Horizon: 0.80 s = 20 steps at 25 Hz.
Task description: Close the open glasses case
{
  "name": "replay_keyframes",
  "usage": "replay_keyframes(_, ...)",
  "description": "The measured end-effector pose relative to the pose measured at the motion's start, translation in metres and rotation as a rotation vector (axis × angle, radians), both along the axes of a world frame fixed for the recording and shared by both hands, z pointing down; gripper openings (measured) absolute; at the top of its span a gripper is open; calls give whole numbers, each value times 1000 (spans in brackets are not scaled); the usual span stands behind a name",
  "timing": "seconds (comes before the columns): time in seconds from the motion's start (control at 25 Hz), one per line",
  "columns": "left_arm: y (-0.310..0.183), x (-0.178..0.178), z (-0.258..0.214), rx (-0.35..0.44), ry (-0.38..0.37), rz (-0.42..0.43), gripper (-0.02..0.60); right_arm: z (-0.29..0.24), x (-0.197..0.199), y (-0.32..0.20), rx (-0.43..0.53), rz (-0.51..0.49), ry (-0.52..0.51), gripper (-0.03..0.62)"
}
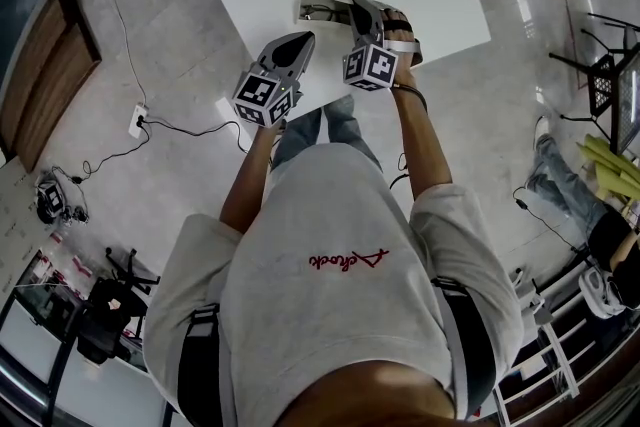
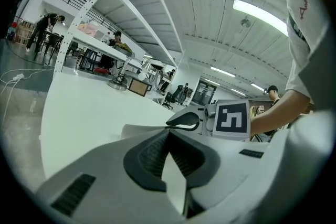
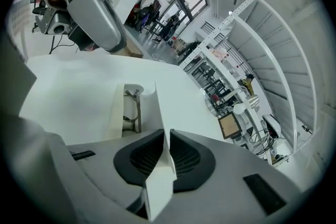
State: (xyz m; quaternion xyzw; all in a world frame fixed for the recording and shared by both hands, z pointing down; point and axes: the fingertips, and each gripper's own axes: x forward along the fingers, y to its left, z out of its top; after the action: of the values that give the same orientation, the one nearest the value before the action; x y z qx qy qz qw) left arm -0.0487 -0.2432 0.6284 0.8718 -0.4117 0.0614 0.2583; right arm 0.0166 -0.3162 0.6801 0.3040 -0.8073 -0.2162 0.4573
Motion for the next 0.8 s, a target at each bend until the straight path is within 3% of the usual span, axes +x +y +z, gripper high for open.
replay_keyframes(0.8,-1,13,-2,0,5,16,26,17,-6,48,-75,-20,-14,63)
